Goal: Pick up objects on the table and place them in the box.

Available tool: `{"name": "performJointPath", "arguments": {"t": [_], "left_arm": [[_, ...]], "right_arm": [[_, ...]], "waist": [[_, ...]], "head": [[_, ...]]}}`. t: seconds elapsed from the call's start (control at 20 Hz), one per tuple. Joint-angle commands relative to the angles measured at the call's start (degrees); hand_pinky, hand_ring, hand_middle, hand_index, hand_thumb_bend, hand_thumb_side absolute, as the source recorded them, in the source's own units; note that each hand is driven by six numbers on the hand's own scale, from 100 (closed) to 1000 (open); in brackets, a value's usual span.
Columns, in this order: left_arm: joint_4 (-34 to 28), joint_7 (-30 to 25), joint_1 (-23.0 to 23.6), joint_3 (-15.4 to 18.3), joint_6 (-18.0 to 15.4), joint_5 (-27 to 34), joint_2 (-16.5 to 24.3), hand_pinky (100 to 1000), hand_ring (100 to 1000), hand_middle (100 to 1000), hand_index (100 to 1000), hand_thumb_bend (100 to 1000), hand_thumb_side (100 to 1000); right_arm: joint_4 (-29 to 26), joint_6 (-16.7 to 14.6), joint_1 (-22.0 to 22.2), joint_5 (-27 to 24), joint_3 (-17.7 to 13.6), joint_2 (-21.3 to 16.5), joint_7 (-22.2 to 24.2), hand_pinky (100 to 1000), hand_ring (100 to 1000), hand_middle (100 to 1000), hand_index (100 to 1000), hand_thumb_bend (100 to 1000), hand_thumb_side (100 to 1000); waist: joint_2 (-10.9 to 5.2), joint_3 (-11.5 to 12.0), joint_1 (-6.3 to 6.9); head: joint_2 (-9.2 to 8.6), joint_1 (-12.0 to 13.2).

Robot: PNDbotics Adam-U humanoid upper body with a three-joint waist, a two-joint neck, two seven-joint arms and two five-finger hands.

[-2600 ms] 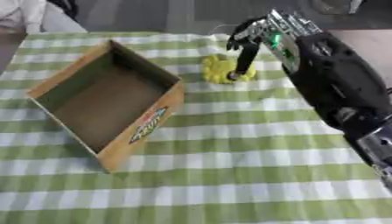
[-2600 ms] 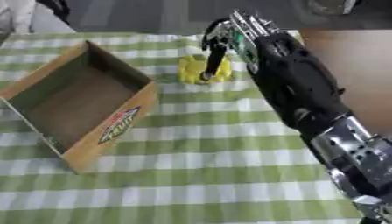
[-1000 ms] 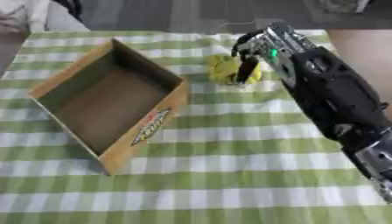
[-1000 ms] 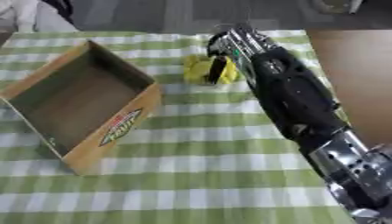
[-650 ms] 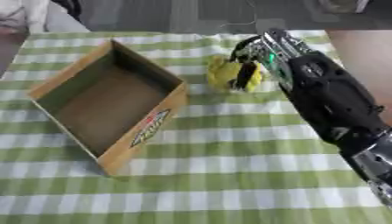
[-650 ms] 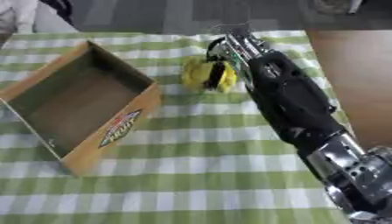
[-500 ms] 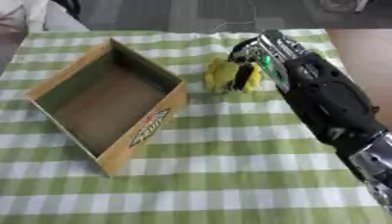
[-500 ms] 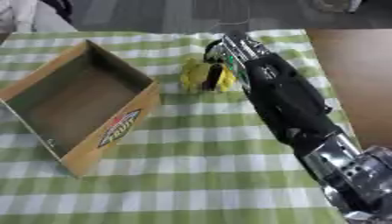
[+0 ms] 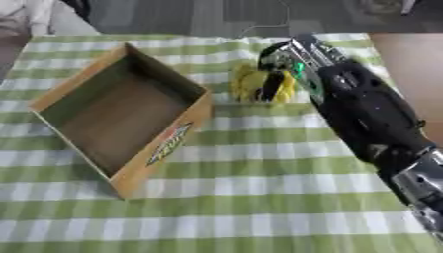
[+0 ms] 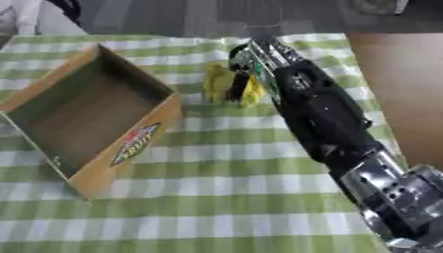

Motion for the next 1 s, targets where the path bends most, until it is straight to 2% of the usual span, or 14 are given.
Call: {"name": "performJointPath", "arguments": {"t": [0.05, 0.5, 1.0], "left_arm": [[-1.1, -0.2, -0.4, -0.1, 0.0, 0.3, 0.7, 688, 623, 593, 683, 100, 896], [-1.1, -0.1, -0.2, -0.1, 0.3, 0.4, 0.9, 688, 623, 593, 684, 100, 894], [-1.1, 0.2, -0.2, -0.1, 0.5, 0.5, 1.4, 688, 623, 593, 686, 100, 894]], "right_arm": [[-1.8, 0.5, -1.7, 0.8, -0.4, -0.6, -2.7, 765, 869, 557, 588, 100, 370], [-6.2, 3.0, -2.5, -3.7, -1.0, -1.6, -7.6, 743, 824, 469, 506, 100, 289], [-19.0, 6.2, -4.5, -9.2, 0.1, -3.6, -11.0, 744, 812, 441, 486, 100, 331]], "waist": [[-1.15, 0.0, 0.16], [-1.84, -0.5, 0.17], [-2.63, -0.8, -0.13]], "head": [[-0.16, 0.2], [0.16, 0.4], [0.56, 0.4]]}}
